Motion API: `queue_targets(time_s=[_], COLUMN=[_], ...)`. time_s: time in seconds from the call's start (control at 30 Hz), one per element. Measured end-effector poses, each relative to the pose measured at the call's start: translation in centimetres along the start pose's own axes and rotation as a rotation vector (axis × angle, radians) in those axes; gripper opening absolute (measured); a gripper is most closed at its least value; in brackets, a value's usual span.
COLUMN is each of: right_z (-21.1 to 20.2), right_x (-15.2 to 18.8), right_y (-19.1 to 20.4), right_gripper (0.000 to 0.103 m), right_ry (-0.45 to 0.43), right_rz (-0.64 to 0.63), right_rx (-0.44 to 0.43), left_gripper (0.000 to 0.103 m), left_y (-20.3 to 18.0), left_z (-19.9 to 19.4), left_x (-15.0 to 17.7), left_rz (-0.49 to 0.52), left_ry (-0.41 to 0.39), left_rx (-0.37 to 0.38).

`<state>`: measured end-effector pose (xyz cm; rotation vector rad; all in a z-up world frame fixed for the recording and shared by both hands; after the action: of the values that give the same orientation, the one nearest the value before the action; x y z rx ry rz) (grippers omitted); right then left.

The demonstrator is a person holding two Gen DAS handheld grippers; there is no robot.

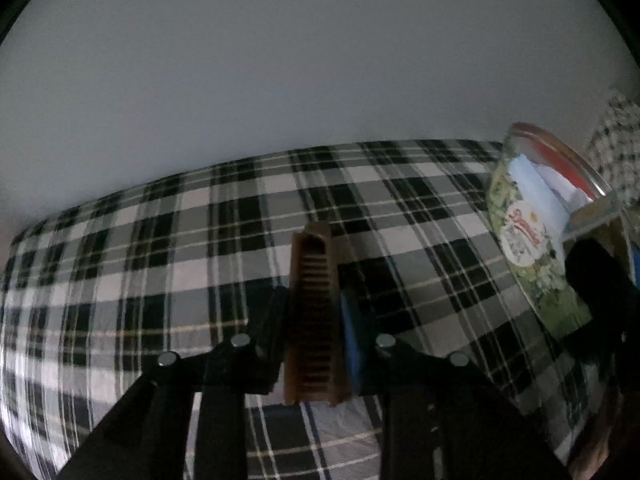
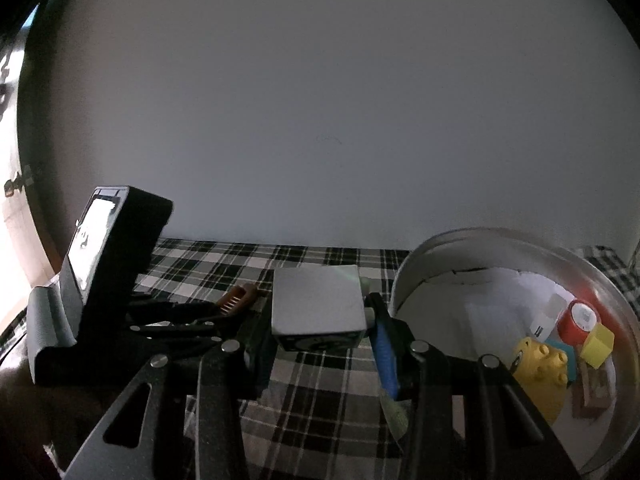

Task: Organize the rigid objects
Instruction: 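Grasp the white cube with the right tool while the left tool grasps the brown comb, then carry the white cube with the right tool over the tin while the left tool carries the comb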

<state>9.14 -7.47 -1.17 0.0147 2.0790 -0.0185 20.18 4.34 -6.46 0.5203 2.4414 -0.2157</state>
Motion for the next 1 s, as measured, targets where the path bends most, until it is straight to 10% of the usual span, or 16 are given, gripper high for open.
queue_targets(time_s=[0.33,1.0], right_z=[-0.7,-2.0], right_x=[0.1,0.5], right_y=[1.2,2.4], right_gripper=[0.045,0.045], right_ry=[-0.038,-0.091], right_rz=[-0.043,-0.1], right_rx=[-0.013,-0.044], left_gripper=[0.023,0.023], left_y=[2.7,2.2], left_z=[-4.3,-6.4], left_x=[2.4,5.3], left_rz=[-0.205,-0.294], left_ry=[-0.142,-0.217], left_rx=[-0.122,-0.175])
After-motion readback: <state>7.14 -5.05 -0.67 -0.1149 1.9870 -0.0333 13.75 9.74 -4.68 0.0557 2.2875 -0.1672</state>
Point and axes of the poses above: each gripper's, at about its wrist camera, not at the fingertips, and z roughly the way its jaws point, y to its left, x to its underside, the point moved 3 cm from there along z, roughly the way its jaws point, and after that the axes turned 3 degrees about y, right-handed, at the moved point
